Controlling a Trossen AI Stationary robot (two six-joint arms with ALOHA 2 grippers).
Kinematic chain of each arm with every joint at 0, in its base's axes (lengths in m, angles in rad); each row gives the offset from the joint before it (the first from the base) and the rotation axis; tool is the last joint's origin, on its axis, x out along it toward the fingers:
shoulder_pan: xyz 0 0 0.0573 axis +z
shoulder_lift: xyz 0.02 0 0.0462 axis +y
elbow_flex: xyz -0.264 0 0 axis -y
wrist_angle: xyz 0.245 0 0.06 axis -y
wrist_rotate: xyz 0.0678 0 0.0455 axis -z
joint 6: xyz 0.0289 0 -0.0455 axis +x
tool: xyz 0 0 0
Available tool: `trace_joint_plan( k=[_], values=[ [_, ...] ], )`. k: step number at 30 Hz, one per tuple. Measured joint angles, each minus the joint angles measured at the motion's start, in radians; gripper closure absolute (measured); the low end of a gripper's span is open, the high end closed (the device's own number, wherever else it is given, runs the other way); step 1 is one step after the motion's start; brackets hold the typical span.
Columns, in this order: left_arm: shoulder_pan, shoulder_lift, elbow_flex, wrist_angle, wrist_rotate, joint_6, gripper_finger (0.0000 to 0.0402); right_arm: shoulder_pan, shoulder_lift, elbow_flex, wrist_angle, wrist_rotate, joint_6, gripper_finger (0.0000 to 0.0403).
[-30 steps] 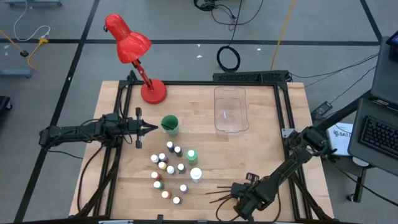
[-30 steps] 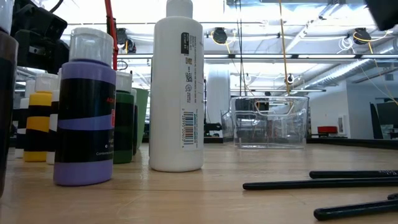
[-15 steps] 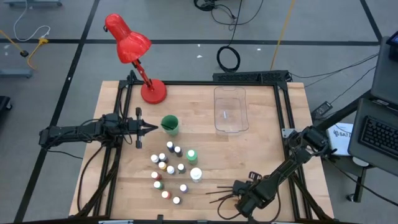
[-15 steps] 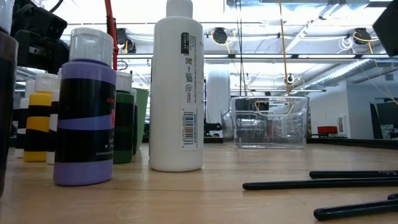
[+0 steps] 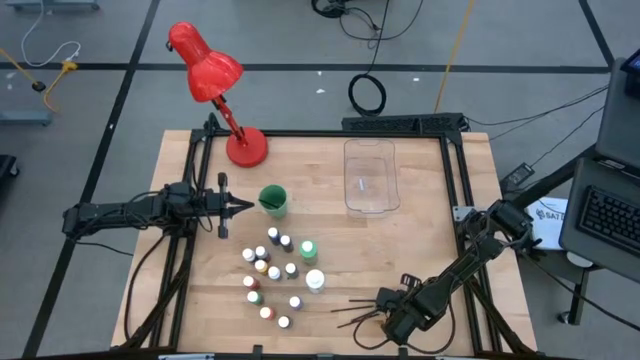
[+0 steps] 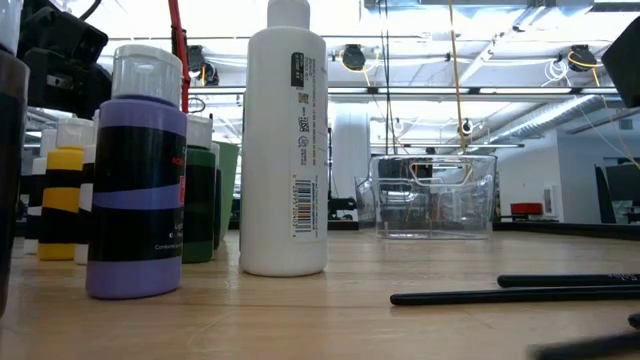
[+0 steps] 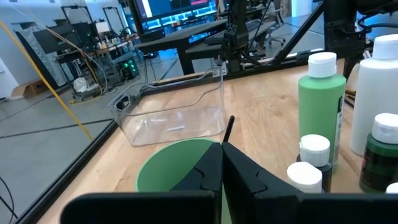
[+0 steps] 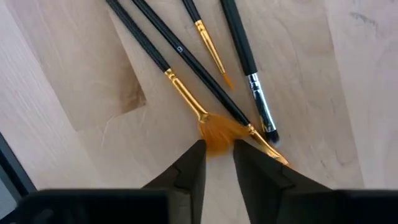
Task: Pick & Place Paint Supplies
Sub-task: Put the gold paintbrush into the green cup
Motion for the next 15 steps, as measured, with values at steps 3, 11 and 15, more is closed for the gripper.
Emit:
trace_joint_plan(
  k=[3,11,15],
  values=[
    [0.0,0.0,0.0,0.0,0.0,-0.006,0.0399,0.0,0.001,0.001,-0.004,-0.001,0.001,0.0366],
    [0.0,0.0,0.0,0.001,0.0,-0.001,0.0379,0.014,-0.044,0.001,-0.026,0.001,-0.025,0.0401],
    [0.0,0.0,0.0,0.003,0.0,-0.004,0.0378,0.02,-0.102,-0.003,-0.034,0.035,-0.03,0.0402]
  ],
)
